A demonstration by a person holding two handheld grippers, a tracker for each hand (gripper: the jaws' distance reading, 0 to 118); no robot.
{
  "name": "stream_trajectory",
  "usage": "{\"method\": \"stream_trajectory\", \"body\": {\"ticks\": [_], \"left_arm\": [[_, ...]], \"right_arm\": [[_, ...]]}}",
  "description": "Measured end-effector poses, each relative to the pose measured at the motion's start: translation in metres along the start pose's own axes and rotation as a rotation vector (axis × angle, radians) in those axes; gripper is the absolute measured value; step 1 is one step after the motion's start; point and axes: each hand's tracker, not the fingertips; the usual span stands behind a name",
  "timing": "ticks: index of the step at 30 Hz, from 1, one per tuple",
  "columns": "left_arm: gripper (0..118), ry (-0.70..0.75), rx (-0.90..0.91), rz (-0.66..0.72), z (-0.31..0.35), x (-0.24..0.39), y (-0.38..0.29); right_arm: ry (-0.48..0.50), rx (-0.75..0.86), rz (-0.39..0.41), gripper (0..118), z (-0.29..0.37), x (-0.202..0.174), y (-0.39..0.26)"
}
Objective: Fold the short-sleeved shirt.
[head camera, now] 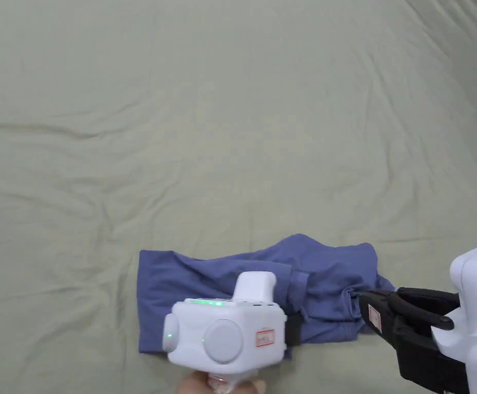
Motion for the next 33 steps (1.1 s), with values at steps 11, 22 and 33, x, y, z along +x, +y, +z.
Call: {"method": "stream_trajectory", "body": {"ticks": [11,22,33], "left_arm": [[4,-0.335,0.287,0.242,0.139,-0.09,0.017],[118,-0.354,0.125,0.458,0.124,-0.229,0.012],[7,-0.679,0.219,0.531,0.069,-0.277,0.002]], "right_arm": [[0.061,0.04,0.034,4,0.006,-0.006,0.016],[0.099,0.014,0.061,4,-0.008,-0.023,0.019],[0.135,-0.03,0.078,4,-0.019,-0.033,0.02]]}}
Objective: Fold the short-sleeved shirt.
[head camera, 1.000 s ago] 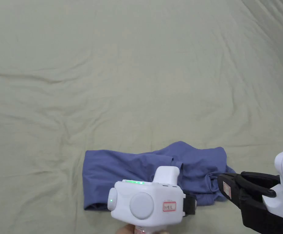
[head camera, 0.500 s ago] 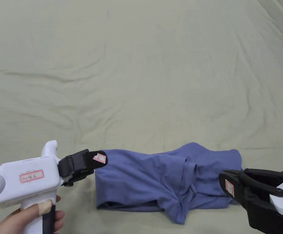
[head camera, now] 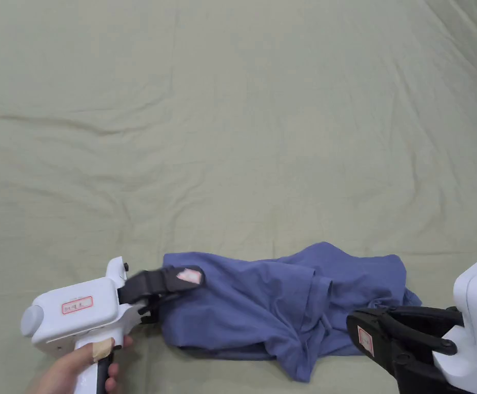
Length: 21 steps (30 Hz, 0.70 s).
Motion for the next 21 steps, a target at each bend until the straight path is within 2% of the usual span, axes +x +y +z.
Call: {"method": "stream_trajectory", "body": {"ticks": [1,2,3,6,8,12,15,17,19,21], "left_arm": [[7,0.099,-0.013,-0.004,-0.004,-0.004,0.001],[7,0.158,-0.024,0.056,0.0,-0.011,0.0],[7,0.091,-0.035,0.113,-0.007,0.001,-0.025],[7,0.134,0.089,0.02,0.021,0.04,-0.028],[7,0.147,0.075,0.037,0.037,0.06,-0.03],[7,0.352,0.138,-0.031,0.096,0.09,0.0],[7,0.493,0.238,-0.013,0.129,0.107,0.014],[7,0.6,0.287,-0.031,0.129,0.124,0.009],[7,0.628,0.303,-0.048,0.114,0.142,0.002],[7,0.595,0.311,-0.071,0.078,0.165,-0.019]], "right_arm": [[0.003,-0.001,0.001,4,-0.001,-0.001,0.0],[0.005,-0.003,0.002,4,-0.002,-0.003,0.001],[0.007,-0.006,0.003,4,-0.003,-0.004,0.001],[0.005,-0.014,0.011,4,-0.004,-0.004,0.002],[0.003,-0.018,0.013,4,-0.005,-0.004,0.003],[-0.005,-0.014,0.029,4,-0.007,-0.005,0.005],[-0.007,-0.005,0.027,4,-0.009,-0.005,0.007],[0.0,-0.007,0.025,4,-0.011,-0.005,0.007],[0.003,-0.008,0.025,4,-0.013,-0.005,0.008],[0.002,-0.02,0.023,4,-0.016,-0.003,0.008]]}}
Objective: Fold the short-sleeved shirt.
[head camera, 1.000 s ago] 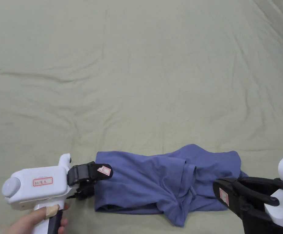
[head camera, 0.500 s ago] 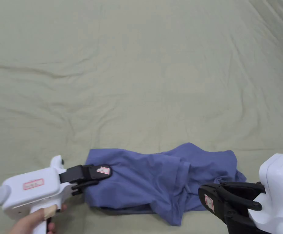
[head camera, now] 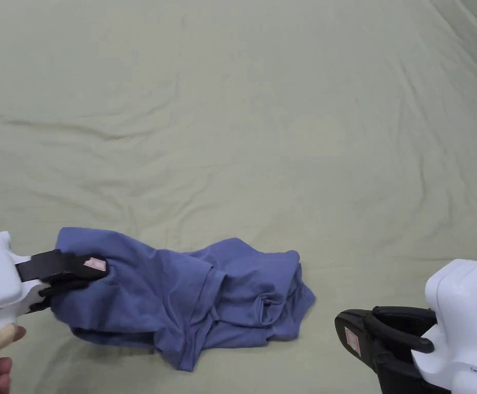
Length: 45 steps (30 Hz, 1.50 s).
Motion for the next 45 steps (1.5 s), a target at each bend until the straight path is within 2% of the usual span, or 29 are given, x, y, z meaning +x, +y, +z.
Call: {"method": "stream_trajectory", "body": {"ticks": [3,7,11,12,13,15,17,18,20,21,22,23,24,25,26,28,30,35,38,42,45], "left_arm": [[7,-0.004,-0.04,-0.112,-0.035,0.055,-0.032],[7,0.144,-0.09,-0.252,-0.11,0.106,-0.069],[8,0.11,-0.242,-0.267,-0.177,0.127,-0.105],[13,0.111,-0.262,-0.284,-0.188,0.131,-0.114],[29,0.124,-0.259,-0.317,-0.198,0.132,-0.12],[67,0.131,-0.168,-0.446,-0.211,0.128,-0.131],[82,0.021,-0.101,-0.429,-0.203,0.132,-0.136],[82,-0.006,-0.106,-0.388,-0.195,0.137,-0.139],[111,-0.075,-0.144,-0.324,-0.184,0.14,-0.136],[114,-0.115,-0.164,-0.291,-0.171,0.142,-0.13],[114,-0.129,-0.151,-0.287,-0.161,0.142,-0.125],[106,-0.132,-0.098,-0.313,-0.147,0.141,-0.121],[64,-0.047,-0.013,-0.371,-0.135,0.143,-0.118],[1,0.038,0.014,-0.442,-0.133,0.146,-0.117],[0,0.175,0.029,-0.528,-0.128,0.15,-0.118],[0,0.159,-0.031,-0.579,-0.135,0.147,-0.121],[0,0.138,-0.107,-0.555,-0.168,0.15,-0.133],[0,0.309,-0.199,-0.777,-0.245,0.169,-0.186],[0,0.287,-0.201,-0.783,-0.25,0.184,-0.198],[0,-0.044,-0.284,-0.641,-0.217,0.204,-0.192],[0,-0.16,-0.259,-0.613,-0.171,0.196,-0.174]], "right_arm": [[-0.004,-0.006,-0.012,4,-0.001,0.003,-0.002],[-0.008,-0.001,-0.039,4,0.002,0.008,-0.005],[-0.027,-0.005,-0.055,4,0.007,0.011,-0.009],[-0.034,-0.008,-0.059,4,0.008,0.013,-0.01],[-0.039,-0.009,-0.062,4,0.009,0.014,-0.012],[-0.039,-0.007,-0.079,4,0.01,0.018,-0.014],[-0.032,-0.004,-0.092,4,0.012,0.019,-0.015],[-0.029,-0.002,-0.094,4,0.013,0.02,-0.016],[-0.024,0.0,-0.093,4,0.014,0.02,-0.018],[-0.023,0.007,-0.093,4,0.015,0.021,-0.019],[-0.018,0.015,-0.095,4,0.017,0.022,-0.019],[-0.013,0.028,-0.1,4,0.019,0.024,-0.02],[-0.013,0.046,-0.111,4,0.022,0.026,-0.02],[-0.014,0.062,-0.125,4,0.025,0.03,-0.022],[-0.011,0.065,-0.135,4,0.027,0.033,-0.022],[-0.025,0.08,-0.145,4,0.031,0.037,-0.023],[-0.044,0.083,-0.152,4,0.034,0.04,-0.023],[-0.085,0.083,-0.168,4,0.044,0.043,-0.028],[-0.108,0.073,-0.164,4,0.05,0.043,-0.031],[-0.12,0.096,-0.163,4,0.057,0.05,-0.027],[-0.095,0.131,-0.171,4,0.055,0.061,-0.016]]}}
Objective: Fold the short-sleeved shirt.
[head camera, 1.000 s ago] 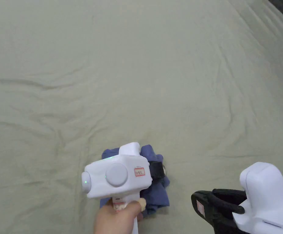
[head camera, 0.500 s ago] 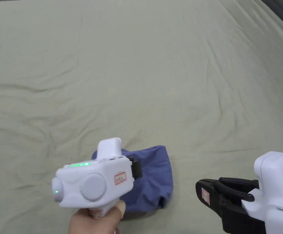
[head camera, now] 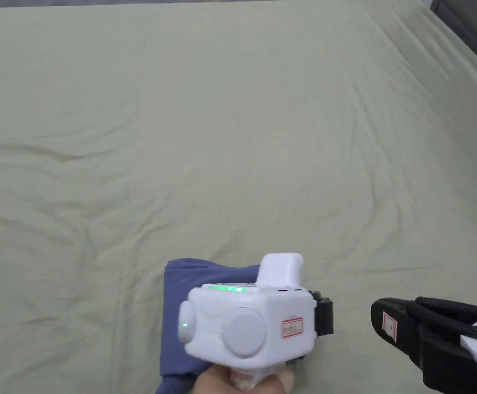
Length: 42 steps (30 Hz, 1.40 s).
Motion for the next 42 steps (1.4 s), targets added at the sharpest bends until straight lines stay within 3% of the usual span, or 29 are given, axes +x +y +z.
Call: {"method": "stream_trajectory", "body": {"ticks": [5,7,10,13,15,16,17,18,19,20,21,25,27,29,30,32,33,34,36,38,42], "left_arm": [[0,0.037,0.125,0.198,0.093,-0.085,-0.005],[0,0.103,0.144,0.209,0.123,-0.121,-0.01],[0,0.176,0.156,0.285,0.154,-0.161,-0.018],[0,0.121,0.185,0.35,0.166,-0.181,-0.024],[0,0.052,0.18,0.35,0.162,-0.186,-0.024],[1,0.005,0.177,0.332,0.16,-0.186,-0.023],[22,-0.041,0.166,0.309,0.155,-0.184,-0.022],[86,-0.073,0.161,0.29,0.148,-0.182,-0.02],[118,-0.075,0.15,0.286,0.139,-0.18,-0.017],[118,-0.063,0.119,0.278,0.125,-0.178,-0.016],[118,-0.09,0.204,0.276,0.122,-0.168,-0.022],[118,-0.056,0.043,0.268,0.069,-0.193,-0.011],[118,0.024,-0.009,0.245,0.044,-0.198,-0.011],[115,0.002,-0.071,0.237,0.023,-0.183,-0.016],[106,-0.026,-0.043,0.235,0.022,-0.175,-0.018],[75,0.002,-0.031,0.231,0.027,-0.167,-0.014],[75,0.134,-0.022,0.209,0.041,-0.166,-0.012],[41,0.061,-0.024,0.218,0.045,-0.169,-0.014],[41,-0.053,-0.033,0.279,0.049,-0.17,-0.02],[41,0.007,-0.039,0.24,0.058,-0.172,-0.017],[41,0.007,0.04,0.284,0.103,-0.188,-0.007]], "right_arm": [[0.246,-0.035,-0.084,4,-0.065,0.02,0.014],[0.296,-0.086,-0.11,4,-0.11,0.028,0.012],[0.273,-0.243,-0.158,4,-0.191,0.044,0.001],[0.257,-0.393,-0.238,4,-0.255,0.066,-0.019],[0.096,-0.517,-0.28,4,-0.279,0.085,-0.035],[0.167,-0.487,-0.346,4,-0.279,0.096,-0.04],[0.265,-0.442,-0.449,4,-0.275,0.105,-0.038],[0.263,-0.461,-0.502,4,-0.272,0.11,-0.037],[0.244,-0.457,-0.467,4,-0.271,0.108,-0.037],[0.239,-0.453,-0.436,4,-0.264,0.106,-0.038],[0.235,-0.448,-0.365,4,-0.264,0.104,-0.037],[0.273,-0.452,-0.447,4,-0.267,0.113,-0.04],[0.288,-0.446,-0.449,4,-0.267,0.116,-0.042],[0.297,-0.436,-0.459,4,-0.266,0.119,-0.046],[0.302,-0.431,-0.471,4,-0.266,0.12,-0.048],[0.306,-0.418,-0.492,4,-0.264,0.121,-0.051],[0.308,-0.41,-0.5,4,-0.263,0.121,-0.053],[0.33,-0.396,-0.512,4,-0.262,0.121,-0.054],[0.322,-0.388,-0.492,4,-0.258,0.114,-0.055],[0.291,-0.376,-0.417,4,-0.248,0.098,-0.047],[0.225,-0.222,-0.129,4,-0.21,0.033,-0.01]]}}
